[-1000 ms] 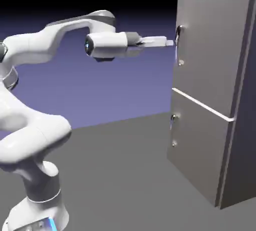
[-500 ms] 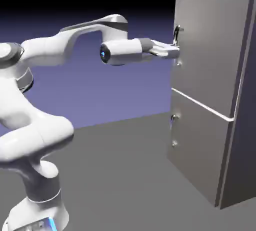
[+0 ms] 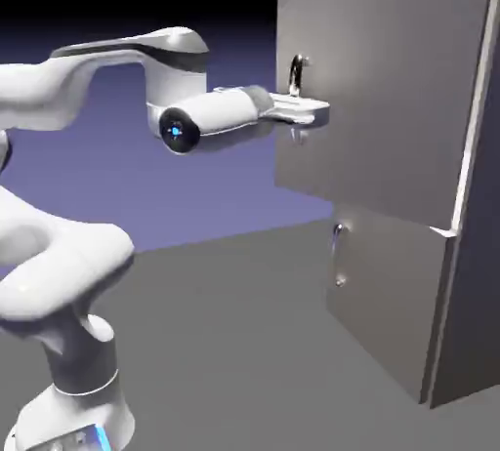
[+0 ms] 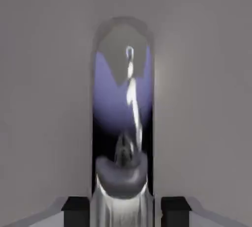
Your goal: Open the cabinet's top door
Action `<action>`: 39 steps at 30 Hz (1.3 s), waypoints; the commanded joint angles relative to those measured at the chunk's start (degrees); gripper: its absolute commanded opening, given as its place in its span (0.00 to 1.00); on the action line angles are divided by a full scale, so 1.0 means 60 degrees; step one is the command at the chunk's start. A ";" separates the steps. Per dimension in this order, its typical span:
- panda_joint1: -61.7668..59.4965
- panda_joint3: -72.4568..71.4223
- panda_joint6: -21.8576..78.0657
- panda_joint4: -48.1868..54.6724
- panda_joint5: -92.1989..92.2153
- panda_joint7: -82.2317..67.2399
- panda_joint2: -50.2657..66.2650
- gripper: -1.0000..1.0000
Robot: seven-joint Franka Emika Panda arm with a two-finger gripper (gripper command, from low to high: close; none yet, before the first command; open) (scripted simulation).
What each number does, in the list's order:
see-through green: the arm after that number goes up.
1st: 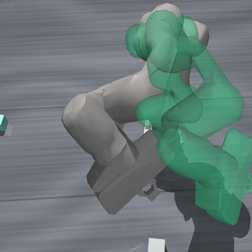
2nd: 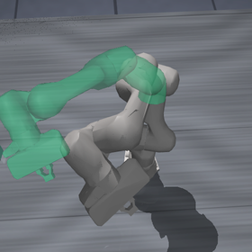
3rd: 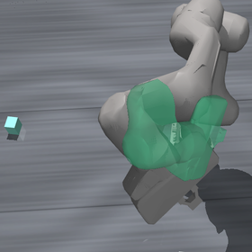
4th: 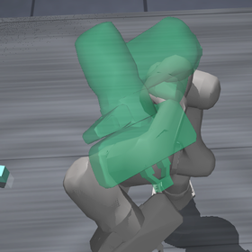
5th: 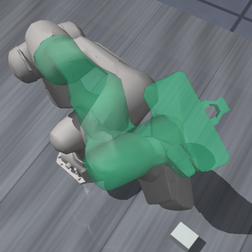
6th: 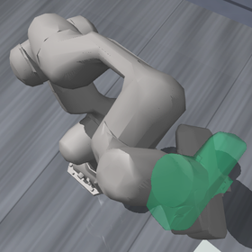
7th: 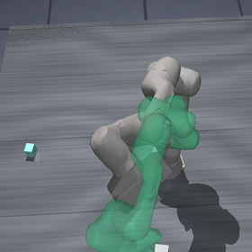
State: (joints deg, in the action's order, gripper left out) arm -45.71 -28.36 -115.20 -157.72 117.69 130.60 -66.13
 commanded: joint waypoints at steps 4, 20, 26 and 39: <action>-0.0009 0.1384 0.1564 -0.0238 -0.1312 -0.0320 0.0324 0.00; -0.0206 0.6054 0.7844 0.2196 -0.6671 -0.2430 0.4825 0.00; 0.0048 0.6987 0.9819 0.4013 -0.7879 -0.3197 0.6902 0.00; 0.2447 0.9420 1.1495 0.6591 -0.9295 -0.3762 0.8967 0.00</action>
State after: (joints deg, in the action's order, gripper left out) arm -31.01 28.14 -46.27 -118.22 61.90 108.04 -12.29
